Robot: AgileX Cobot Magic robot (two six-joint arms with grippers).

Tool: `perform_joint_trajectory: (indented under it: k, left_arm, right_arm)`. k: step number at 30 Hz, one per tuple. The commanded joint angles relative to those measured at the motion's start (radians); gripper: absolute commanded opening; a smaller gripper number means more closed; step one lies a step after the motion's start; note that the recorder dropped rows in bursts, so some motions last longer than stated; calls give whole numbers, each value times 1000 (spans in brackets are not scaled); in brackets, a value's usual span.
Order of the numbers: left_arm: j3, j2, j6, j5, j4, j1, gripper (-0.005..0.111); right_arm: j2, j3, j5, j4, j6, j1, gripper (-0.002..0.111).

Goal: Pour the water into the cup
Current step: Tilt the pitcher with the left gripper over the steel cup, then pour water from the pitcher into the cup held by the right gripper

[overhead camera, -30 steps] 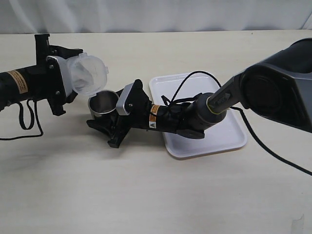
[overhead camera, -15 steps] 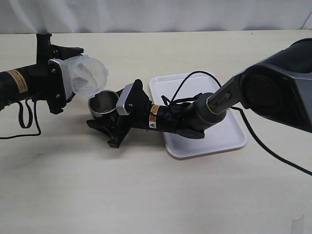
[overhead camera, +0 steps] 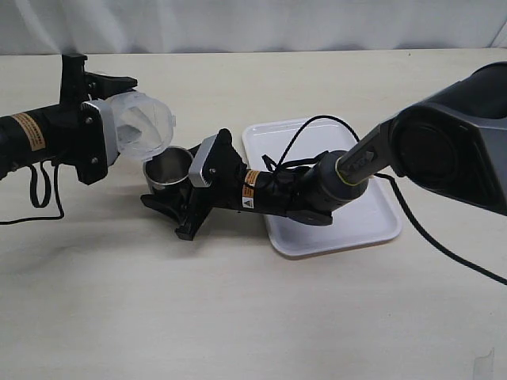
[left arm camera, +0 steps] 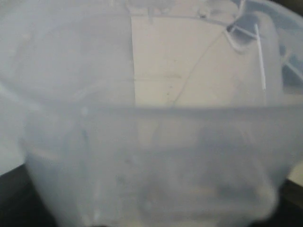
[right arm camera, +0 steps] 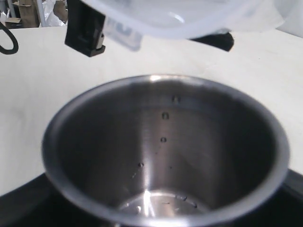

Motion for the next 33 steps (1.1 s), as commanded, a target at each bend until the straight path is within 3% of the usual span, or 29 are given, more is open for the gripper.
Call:
perform_joint_trajectory:
  k: [1,33]
  left_arm:
    - [-10,-4,7,-44,-22,-8,0]
    - [-10,-4,151,-89,-68,-8,0]
  right_arm:
    - [0,0,42,-12,-17,-3,54]
    - [0,0,42,-12,-17,-3,54]
